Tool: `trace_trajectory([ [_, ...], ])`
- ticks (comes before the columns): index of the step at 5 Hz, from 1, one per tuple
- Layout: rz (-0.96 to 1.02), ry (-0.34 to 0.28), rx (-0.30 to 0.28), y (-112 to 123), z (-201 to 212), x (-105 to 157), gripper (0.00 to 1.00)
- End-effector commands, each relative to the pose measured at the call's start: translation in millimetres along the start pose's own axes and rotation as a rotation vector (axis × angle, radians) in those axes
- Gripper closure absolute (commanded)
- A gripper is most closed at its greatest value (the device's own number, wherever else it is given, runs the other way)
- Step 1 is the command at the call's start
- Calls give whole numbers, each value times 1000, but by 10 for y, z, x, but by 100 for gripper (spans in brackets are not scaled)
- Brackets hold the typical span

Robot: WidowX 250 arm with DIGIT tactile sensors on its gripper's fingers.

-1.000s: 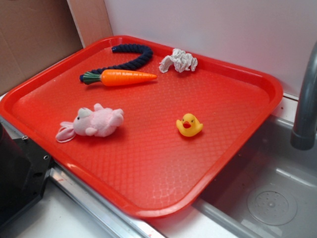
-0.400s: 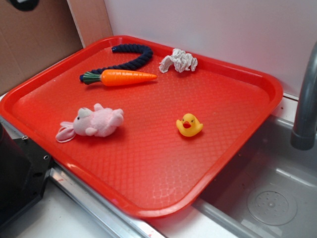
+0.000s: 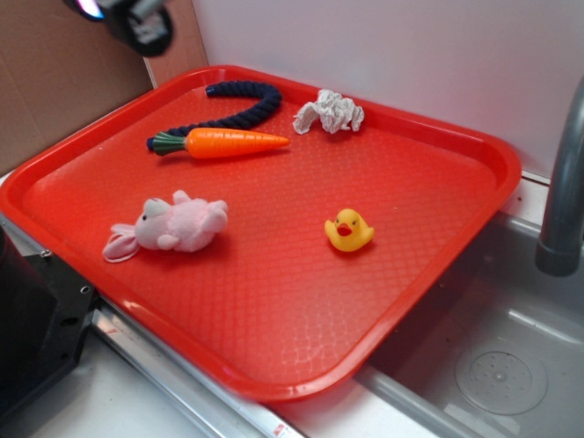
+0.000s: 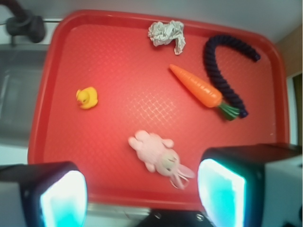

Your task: Grab the yellow duck.

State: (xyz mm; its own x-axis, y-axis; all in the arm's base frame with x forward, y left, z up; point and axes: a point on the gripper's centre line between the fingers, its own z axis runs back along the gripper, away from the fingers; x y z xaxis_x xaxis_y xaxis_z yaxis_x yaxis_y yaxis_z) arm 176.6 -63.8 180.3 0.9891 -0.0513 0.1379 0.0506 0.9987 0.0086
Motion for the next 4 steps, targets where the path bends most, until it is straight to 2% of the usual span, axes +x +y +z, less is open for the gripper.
trace_trajectory([
  [1, 88, -38, 37, -381, -333, 393, 0],
  [2, 121, -42, 65, -551, -653, 464, 0],
  [4, 148, -1, 75, -666, -1183, 545, 0],
])
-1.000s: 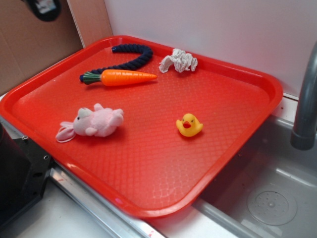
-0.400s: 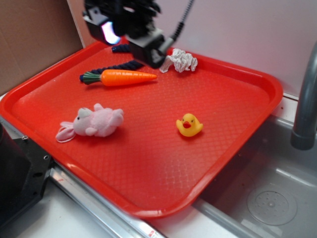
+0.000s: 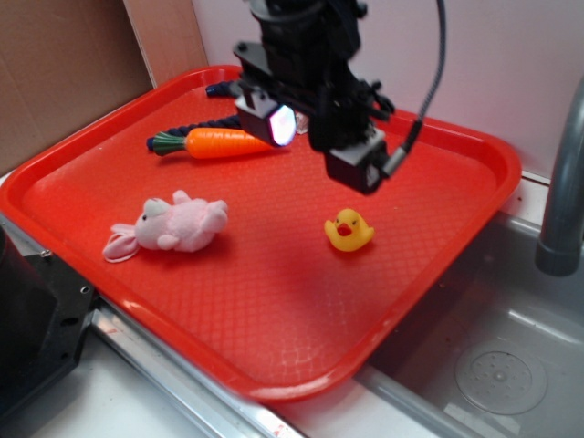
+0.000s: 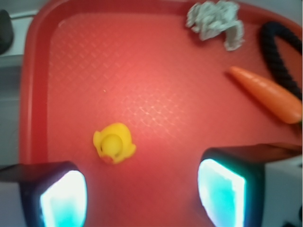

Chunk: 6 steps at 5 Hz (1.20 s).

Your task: Grab the yellow duck.

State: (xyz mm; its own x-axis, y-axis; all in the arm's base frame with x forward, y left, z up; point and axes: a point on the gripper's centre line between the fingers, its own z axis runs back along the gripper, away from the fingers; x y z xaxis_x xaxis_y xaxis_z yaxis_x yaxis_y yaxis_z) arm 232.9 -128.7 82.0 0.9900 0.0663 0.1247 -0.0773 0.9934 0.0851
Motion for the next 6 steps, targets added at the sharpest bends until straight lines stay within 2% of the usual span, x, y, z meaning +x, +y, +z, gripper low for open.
trace_trajectory([
  [1, 43, 24, -22, -57, -365, 87, 0],
  [2, 50, 56, -27, -45, -492, 42, 0],
  [3, 61, 79, -44, -12, -580, 57, 100],
  [5, 71, 67, -67, 29, -527, 115, 100],
  [6, 89, 57, -84, 310, -195, 192, 100],
])
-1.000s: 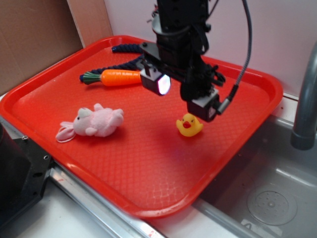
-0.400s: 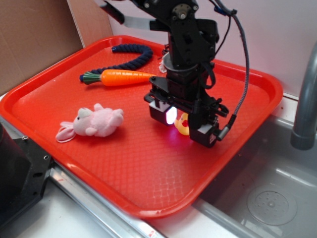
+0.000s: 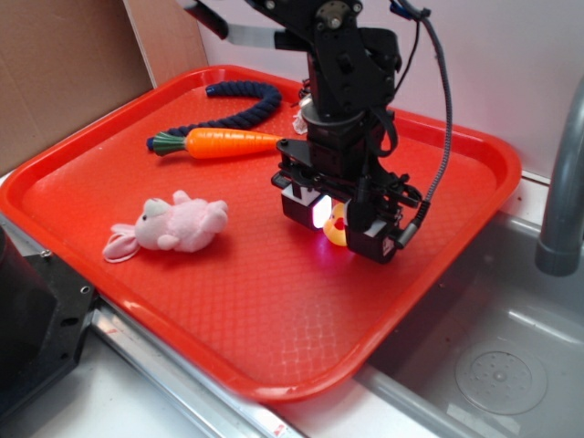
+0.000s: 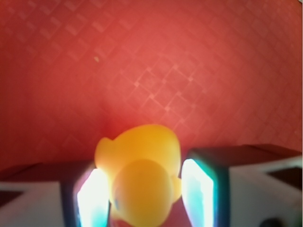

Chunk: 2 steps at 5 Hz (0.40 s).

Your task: Grab the yellow duck.

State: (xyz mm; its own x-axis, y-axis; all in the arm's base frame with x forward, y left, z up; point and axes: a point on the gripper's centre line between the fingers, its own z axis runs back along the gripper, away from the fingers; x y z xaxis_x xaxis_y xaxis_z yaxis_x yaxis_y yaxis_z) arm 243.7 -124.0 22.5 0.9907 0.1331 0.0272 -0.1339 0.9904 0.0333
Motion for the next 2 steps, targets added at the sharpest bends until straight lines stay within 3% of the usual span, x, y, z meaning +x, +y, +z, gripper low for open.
trace_trajectory([
  [1, 71, -43, -88, 584, 755, 159, 100],
  [2, 140, -100, -163, 1008, 1198, 65, 100],
])
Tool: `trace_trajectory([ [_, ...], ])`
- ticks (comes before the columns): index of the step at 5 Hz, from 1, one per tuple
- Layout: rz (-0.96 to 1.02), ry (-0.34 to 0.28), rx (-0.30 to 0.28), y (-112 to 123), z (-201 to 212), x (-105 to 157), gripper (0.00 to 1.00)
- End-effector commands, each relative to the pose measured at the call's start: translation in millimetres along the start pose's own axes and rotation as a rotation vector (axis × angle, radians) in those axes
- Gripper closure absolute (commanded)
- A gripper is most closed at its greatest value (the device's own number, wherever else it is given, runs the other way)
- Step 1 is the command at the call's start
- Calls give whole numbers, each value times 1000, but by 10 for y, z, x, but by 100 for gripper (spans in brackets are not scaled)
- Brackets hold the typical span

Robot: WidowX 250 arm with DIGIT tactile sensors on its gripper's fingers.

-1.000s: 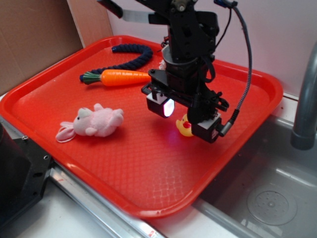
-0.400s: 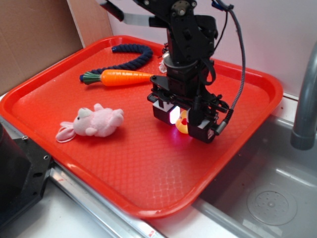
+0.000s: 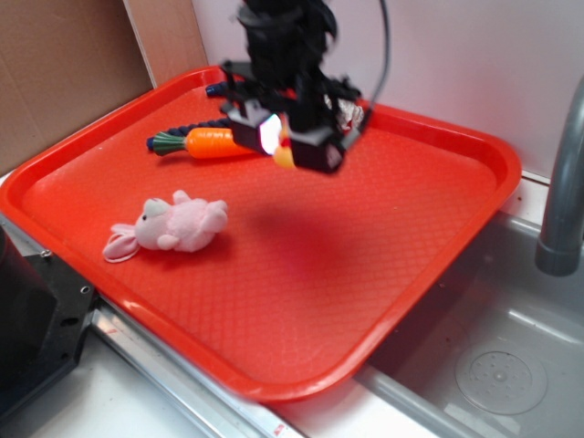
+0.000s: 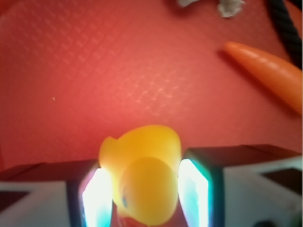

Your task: Grab the yellow duck.

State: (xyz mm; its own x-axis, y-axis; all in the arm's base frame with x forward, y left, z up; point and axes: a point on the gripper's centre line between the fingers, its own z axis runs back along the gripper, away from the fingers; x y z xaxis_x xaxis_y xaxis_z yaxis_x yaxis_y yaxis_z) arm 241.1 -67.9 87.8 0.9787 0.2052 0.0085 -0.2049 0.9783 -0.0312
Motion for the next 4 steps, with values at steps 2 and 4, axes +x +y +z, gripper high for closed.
trace_trajectory([
  [2, 122, -189, -135, 842, 939, -110, 100],
  [4, 64, -121, -3, 802, 846, 62, 100],
])
